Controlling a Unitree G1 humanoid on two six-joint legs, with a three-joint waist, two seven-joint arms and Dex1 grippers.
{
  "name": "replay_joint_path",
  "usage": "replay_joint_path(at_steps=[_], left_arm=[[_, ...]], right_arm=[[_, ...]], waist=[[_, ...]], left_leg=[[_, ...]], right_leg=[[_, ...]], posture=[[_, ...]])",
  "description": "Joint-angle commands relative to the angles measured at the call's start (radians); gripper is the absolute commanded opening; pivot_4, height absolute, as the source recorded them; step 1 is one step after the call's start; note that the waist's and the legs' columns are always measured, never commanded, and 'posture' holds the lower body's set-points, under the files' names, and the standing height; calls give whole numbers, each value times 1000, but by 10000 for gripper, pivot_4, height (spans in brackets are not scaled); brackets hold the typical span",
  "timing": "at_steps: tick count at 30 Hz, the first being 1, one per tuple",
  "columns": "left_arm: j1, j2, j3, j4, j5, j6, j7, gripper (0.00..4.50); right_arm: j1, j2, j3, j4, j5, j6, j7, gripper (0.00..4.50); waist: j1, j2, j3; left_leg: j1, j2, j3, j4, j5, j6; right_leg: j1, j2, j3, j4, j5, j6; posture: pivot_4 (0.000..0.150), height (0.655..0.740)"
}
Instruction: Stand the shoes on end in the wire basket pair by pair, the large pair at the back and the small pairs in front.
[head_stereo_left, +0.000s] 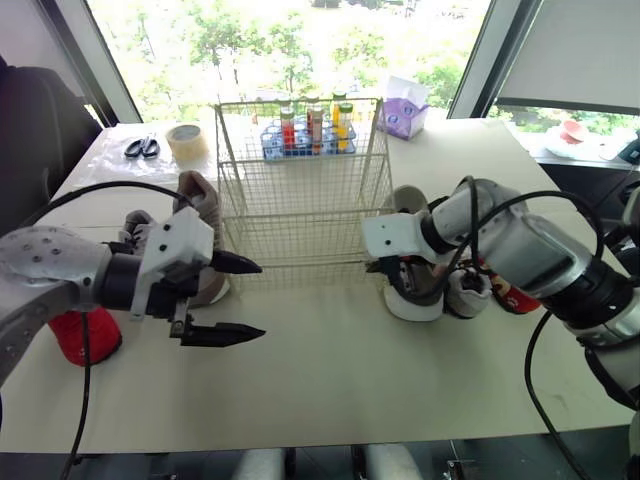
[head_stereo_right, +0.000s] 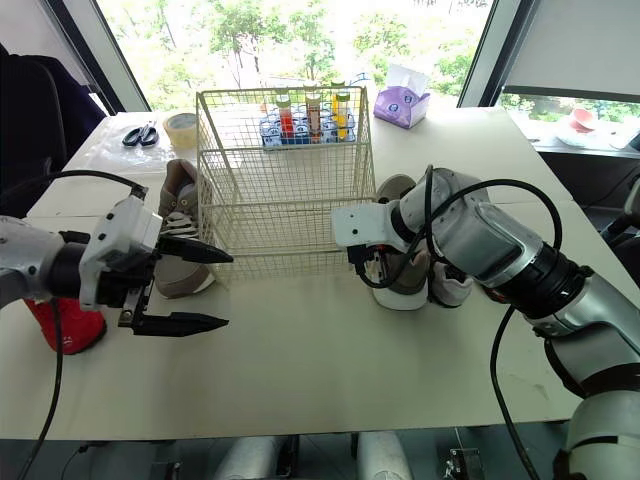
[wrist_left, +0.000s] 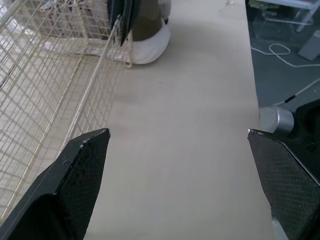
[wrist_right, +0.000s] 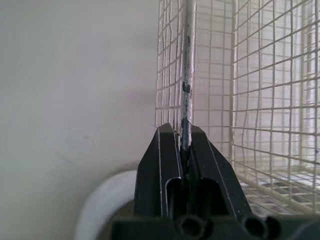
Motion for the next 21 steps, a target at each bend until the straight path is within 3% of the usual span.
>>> replay_joint_path(at_steps=[1, 5, 15, 21], left_arm=[[-37, 4, 28, -20, -45, 17, 14, 45000], [-33, 11, 23, -17, -32, 16, 18, 45000], [-28, -4, 2, 2, 1, -6, 23, 45000], [-25, -47, -20, 8, 31, -30, 36, 45000]], right_arm=[[22, 1, -19, 43, -71, -111, 27, 518], [35, 26, -50, 52, -83, -107, 54, 518], [36, 90, -113, -106, -1, 247, 123, 518], [39, 84, -111, -196, 41, 352, 139, 518]], waist=[[1, 0, 0], [2, 0, 0], [2, 0, 0], [2, 0, 0]], left_leg=[[0, 0, 0, 0, 0, 0], [1, 0, 0, 0, 0, 0], [1, 0, -1, 0, 0, 0], [1, 0, -1, 0, 0, 0]], right_leg=[[0, 0, 0, 0, 0, 0], [1, 0, 0, 0, 0, 0], [2, 1, 0, 0, 0, 0], [2, 1, 0, 0, 0, 0]], posture=[[1500, 7400], [1500, 7400], [1500, 7400], [1500, 7400]])
